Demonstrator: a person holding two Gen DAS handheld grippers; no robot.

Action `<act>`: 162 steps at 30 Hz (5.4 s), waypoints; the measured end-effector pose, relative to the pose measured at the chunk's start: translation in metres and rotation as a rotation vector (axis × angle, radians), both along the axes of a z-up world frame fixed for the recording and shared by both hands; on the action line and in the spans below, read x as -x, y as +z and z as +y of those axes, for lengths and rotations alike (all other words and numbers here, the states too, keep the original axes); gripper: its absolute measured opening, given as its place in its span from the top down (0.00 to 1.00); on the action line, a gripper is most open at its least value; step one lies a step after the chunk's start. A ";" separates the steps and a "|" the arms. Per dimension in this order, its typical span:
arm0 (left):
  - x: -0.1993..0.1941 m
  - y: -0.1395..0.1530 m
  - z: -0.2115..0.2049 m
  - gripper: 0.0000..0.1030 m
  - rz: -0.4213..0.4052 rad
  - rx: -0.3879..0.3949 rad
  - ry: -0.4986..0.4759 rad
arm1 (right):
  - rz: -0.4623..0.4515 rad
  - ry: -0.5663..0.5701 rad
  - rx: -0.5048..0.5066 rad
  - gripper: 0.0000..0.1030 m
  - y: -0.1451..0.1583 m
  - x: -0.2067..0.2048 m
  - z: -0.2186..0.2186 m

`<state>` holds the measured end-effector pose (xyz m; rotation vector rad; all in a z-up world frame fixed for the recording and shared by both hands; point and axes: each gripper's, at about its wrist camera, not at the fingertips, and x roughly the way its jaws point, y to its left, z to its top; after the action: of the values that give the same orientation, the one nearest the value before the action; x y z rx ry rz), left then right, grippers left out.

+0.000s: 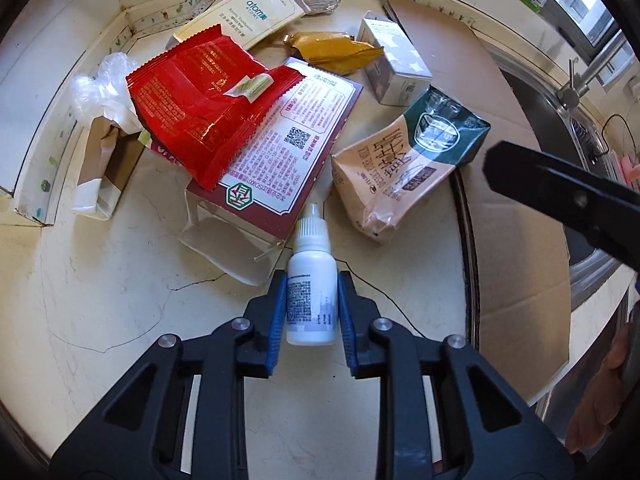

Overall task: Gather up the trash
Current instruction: 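Grasp the white dropper bottle with the left tool while the right tool grasps the green carton, then carry the dropper bottle and green carton down over the trash bin, then open the left tool over the bin while the right tool drops the carton, then raise both tools back toward the counter trash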

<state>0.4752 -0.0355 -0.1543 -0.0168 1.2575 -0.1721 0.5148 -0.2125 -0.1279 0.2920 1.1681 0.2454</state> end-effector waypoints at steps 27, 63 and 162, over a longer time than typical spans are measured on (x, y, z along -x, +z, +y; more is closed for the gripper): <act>0.079 0.080 0.093 0.80 -0.185 0.102 0.224 | 0.105 -0.112 0.142 0.49 -0.040 -0.061 0.057; 0.253 0.089 0.038 0.80 -0.168 0.180 -0.198 | -0.073 -0.080 0.124 0.58 0.043 0.294 0.030; 0.308 -0.075 0.059 0.17 0.043 0.156 0.039 | 0.323 0.067 0.122 0.41 -0.205 0.363 0.017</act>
<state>0.1674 0.0236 -0.2291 -0.1808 1.2831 -0.2367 0.1519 -0.1955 -0.3333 0.1886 1.5076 0.1886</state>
